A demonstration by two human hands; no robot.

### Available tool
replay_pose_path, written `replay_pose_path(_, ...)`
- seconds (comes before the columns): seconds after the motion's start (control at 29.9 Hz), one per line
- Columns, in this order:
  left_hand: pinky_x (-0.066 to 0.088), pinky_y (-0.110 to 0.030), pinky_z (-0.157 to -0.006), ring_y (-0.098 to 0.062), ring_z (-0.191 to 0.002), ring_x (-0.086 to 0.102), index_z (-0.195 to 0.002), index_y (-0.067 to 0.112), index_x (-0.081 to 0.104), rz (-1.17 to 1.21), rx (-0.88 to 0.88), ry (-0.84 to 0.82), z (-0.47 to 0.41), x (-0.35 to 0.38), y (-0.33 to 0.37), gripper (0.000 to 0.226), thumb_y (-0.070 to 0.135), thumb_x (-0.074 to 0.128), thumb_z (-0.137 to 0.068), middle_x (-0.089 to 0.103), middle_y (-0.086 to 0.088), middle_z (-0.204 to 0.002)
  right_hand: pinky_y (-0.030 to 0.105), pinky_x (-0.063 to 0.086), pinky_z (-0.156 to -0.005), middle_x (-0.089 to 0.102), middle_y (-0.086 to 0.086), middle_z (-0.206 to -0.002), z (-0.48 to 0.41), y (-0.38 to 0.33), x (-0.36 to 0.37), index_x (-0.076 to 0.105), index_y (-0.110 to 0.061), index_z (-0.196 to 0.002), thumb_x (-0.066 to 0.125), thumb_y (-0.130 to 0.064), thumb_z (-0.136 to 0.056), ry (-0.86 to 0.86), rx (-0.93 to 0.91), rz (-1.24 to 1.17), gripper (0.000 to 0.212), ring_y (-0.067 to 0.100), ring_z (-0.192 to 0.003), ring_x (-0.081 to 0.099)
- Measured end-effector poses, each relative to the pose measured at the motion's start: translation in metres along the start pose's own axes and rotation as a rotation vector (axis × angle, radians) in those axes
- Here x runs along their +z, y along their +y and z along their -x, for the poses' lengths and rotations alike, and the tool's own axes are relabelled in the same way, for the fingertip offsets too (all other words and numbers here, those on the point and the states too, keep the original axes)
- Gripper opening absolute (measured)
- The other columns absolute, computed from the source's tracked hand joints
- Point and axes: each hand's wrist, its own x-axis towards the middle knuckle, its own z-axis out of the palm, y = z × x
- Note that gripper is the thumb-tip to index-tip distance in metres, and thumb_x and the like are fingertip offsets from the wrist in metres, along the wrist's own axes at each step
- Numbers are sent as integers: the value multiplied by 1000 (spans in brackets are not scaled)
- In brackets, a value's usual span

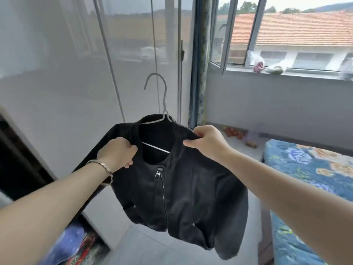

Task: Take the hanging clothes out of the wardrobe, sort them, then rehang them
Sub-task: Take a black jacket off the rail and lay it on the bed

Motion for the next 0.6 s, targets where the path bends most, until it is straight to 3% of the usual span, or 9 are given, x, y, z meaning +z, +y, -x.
replay_pose_path(0.07,54,-33,-79,-16,-59,69,-75,4,65,24,47,-55,9,33,34,32,21,43,-89,71,-1,-62,26,29,-57,38,2,-58,24,29,-31,42,-1,-58,73,-21,-77,113,34,-30,41,16,-56,35)
replay_pose_path(0.13,53,-31,-77,-14,-58,69,-75,5,64,28,91,-106,19,65,66,31,21,42,-90,71,0,-63,25,26,-51,32,-4,-52,50,50,-62,30,-14,-51,73,-21,-77,223,58,-32,51,13,-51,30)
replay_pose_path(0.2,51,-29,-74,-15,-60,69,-75,6,64,18,148,-155,30,95,97,30,21,42,-90,71,0,-64,18,23,-45,30,-6,-51,76,66,-94,28,-17,-51,73,-22,-77,295,98,-9,52,12,-50,30)
replay_pose_path(0.33,47,-27,-66,-18,-65,69,-72,6,64,-16,277,-260,46,142,158,31,21,43,-88,71,-2,-65,28,27,-57,32,-6,-54,123,96,-142,27,-17,-52,73,-24,-75,423,193,69,52,14,-56,33)
replay_pose_path(0.5,54,-32,-73,-13,-57,67,-73,5,65,-13,475,-352,56,185,219,32,23,45,-90,70,2,-59,27,21,-53,26,-4,-52,182,114,-170,24,-17,-51,70,-18,-80,562,331,28,54,13,-51,26)
replay_pose_path(0.6,51,-26,-62,-13,-54,67,-70,2,66,-44,615,-429,73,209,253,33,20,46,-89,71,-2,-60,27,18,-52,21,-2,-53,221,123,-182,20,-17,-53,69,-15,-80,729,424,14,55,14,-50,21)
